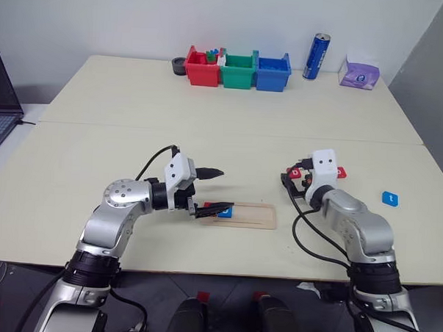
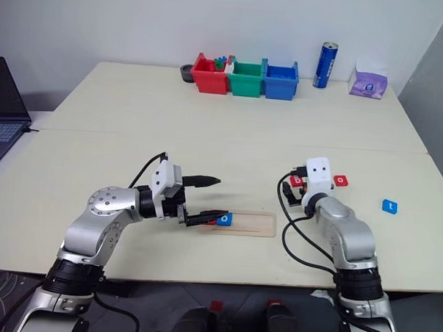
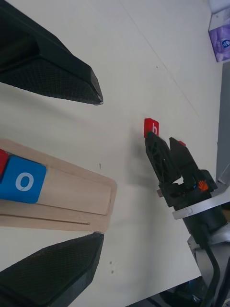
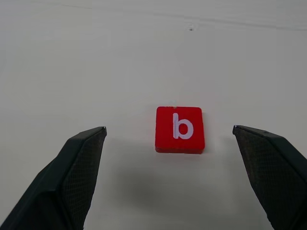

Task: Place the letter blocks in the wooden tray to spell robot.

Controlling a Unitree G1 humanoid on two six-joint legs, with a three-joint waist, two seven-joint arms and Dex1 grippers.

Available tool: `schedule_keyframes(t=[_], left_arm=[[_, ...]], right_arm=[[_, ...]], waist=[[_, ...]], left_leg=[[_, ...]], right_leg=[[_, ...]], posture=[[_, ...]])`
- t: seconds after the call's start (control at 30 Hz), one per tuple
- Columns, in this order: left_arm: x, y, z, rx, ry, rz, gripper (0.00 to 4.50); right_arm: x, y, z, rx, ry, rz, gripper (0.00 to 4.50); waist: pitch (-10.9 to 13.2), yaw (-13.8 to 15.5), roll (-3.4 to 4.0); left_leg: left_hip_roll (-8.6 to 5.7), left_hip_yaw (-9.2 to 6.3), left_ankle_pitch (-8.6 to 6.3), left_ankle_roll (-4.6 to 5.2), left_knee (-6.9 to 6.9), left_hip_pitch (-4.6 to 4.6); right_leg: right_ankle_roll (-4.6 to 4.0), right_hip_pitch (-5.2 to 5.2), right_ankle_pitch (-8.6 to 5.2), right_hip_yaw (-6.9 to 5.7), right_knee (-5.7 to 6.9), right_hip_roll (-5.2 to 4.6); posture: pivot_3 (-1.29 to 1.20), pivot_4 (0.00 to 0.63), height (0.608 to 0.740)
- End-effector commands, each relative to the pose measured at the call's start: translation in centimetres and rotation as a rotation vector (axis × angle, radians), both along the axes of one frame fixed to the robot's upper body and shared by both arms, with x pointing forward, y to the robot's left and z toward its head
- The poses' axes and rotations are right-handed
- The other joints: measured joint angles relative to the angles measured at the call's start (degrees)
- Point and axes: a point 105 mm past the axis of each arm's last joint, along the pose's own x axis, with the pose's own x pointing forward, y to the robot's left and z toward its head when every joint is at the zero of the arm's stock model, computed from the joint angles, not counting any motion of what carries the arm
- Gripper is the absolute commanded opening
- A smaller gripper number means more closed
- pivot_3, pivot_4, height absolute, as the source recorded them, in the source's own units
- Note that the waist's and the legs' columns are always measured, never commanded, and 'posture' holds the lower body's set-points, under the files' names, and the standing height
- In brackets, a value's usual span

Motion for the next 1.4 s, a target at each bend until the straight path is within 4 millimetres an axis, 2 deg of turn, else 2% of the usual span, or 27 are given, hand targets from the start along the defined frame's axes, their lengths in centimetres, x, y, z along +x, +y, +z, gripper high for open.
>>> schedule_keyframes(t=[0.03,0.3,0.53,0.63,0.87,0.97,1.1,1.23,1.4], left_arm=[[0.0,0.4,1.4,-0.01,-0.058,0.014,4.47],[-0.1,0.3,1.1,-0.016,-0.055,0.024,4.47],[0.1,0.1,1.2,-0.02,-0.061,0.026,4.47],[0.2,0.1,1.4,-0.022,-0.064,0.026,4.5],[-0.2,-0.4,1.4,-0.029,-0.057,0.006,4.5],[-0.4,-0.7,1.4,-0.029,-0.056,-0.011,4.5],[-1.2,-1.1,1.2,-0.023,-0.045,-0.054,4.5],[-2.5,-1.8,0.7,-0.006,-0.025,-0.124,4.5],[-3.1,-2.9,0.4,-0.01,-0.005,-0.183,4.5]], right_arm=[[0.8,0.3,1.1,-0.028,-0.044,-0.013,4.5],[1.4,-0.9,-0.4,-0.06,0.009,-0.105,4.5],[1.7,-0.5,-0.8,0.019,0.038,-0.131,4.5],[1.9,0.0,-0.8,0.046,0.044,-0.128,3.85],[1.9,0.2,-0.7,0.04,0.042,-0.126,1.45],[1.5,-0.2,-0.5,0.023,0.037,-0.113,1.46],[-1.0,-2.3,0.0,-0.038,0.055,-0.074,1.46],[-6.0,-4.5,-0.4,-0.104,0.145,-0.033,1.46],[-12.1,-4.1,-2.0,-0.087,0.299,0.006,1.46]], waist=[[0.0,-0.07,0.0],[0.0,-0.1,0.01],[0.0,-0.15,0.01],[-0.01,-0.16,0.01],[-0.01,-0.24,0.02],[-0.01,-0.22,0.02],[-0.01,0.16,0.02],[-0.01,0.27,0.03],[-0.02,0.04,0.03]], left_leg=[[0.0,0.0,0.0,0.0,0.0,0.0],[0.0,0.0,0.0,0.0,-0.02,0.0],[0.0,0.0,0.0,0.0,-0.02,0.02],[0.01,0.0,0.0,0.0,-0.02,0.01],[0.02,0.0,0.0,0.0,-0.03,0.02],[0.02,0.0,0.0,0.0,-0.03,0.02],[0.01,-0.01,0.0,0.0,-0.04,-0.03],[0.02,-0.06,-0.01,0.01,-0.07,-0.09],[-0.03,-0.09,-0.01,0.02,-0.07,0.01]], right_leg=[[0.0,0.0,0.0,0.01,0.0,0.0],[0.0,-0.01,0.0,0.0,0.0,0.0],[0.0,0.0,0.0,-0.02,0.01,0.01],[-0.01,0.0,0.0,-0.03,0.01,0.01],[-0.01,0.0,0.0,-0.03,0.01,0.02],[-0.01,0.0,0.0,-0.03,0.01,0.02],[0.0,-0.01,0.0,-0.04,-0.04,-0.01],[0.08,0.0,-0.05,-0.06,-0.11,-0.17],[0.1,0.06,-0.07,-0.04,-0.06,-0.08]], posture=[[0.0,0.15,0.74],[0.0,0.15,0.74],[0.0,0.15,0.74],[0.0,0.15,0.74],[0.0,0.15,0.74],[0.0,0.15,0.74],[0.0,0.15,0.74],[0.0,0.15,0.74],[0.0,0.15,0.74]])
